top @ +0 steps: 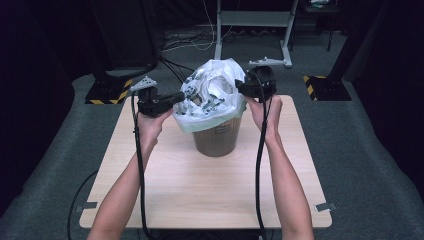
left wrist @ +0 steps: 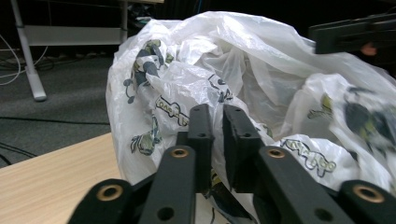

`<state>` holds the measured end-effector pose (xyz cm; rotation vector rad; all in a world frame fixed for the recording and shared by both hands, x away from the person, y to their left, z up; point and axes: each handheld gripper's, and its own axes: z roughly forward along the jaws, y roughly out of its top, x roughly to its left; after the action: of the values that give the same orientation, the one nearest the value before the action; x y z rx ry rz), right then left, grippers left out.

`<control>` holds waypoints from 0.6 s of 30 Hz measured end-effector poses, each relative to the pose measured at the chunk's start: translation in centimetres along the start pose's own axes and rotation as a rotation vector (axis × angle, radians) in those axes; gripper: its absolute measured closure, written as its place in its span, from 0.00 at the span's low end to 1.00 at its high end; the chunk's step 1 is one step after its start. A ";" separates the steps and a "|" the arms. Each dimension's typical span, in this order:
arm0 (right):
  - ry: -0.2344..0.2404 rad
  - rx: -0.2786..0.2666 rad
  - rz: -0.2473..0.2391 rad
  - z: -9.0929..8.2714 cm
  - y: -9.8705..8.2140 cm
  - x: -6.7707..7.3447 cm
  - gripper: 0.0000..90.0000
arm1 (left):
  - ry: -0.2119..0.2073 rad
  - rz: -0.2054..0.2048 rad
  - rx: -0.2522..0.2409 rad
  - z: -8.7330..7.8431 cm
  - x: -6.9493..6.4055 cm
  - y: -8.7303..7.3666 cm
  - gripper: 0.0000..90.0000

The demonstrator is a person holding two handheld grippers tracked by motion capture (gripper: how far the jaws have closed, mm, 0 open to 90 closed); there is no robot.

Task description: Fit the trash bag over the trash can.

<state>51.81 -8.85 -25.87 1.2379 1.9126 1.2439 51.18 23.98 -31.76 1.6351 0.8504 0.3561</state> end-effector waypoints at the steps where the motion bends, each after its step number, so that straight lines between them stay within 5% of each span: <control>1: -0.015 0.002 0.002 0.1 -0.3 -0.2 0.80 | -0.003 0.000 -0.001 0.0 0.0 -0.1 0.94; 5: -0.010 0.004 0.031 0.1 -2.0 -1.1 1.00 | -0.017 0.004 -0.010 -0.2 -0.1 -0.4 0.99; 18: -0.021 -0.002 0.048 -0.6 -7.0 -2.4 1.00 | 0.025 0.059 0.009 -1.3 -0.1 -2.2 1.00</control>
<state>49.49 -12.32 -32.04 1.2985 1.8769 1.2520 49.53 24.86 -33.48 1.6701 0.8246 0.4147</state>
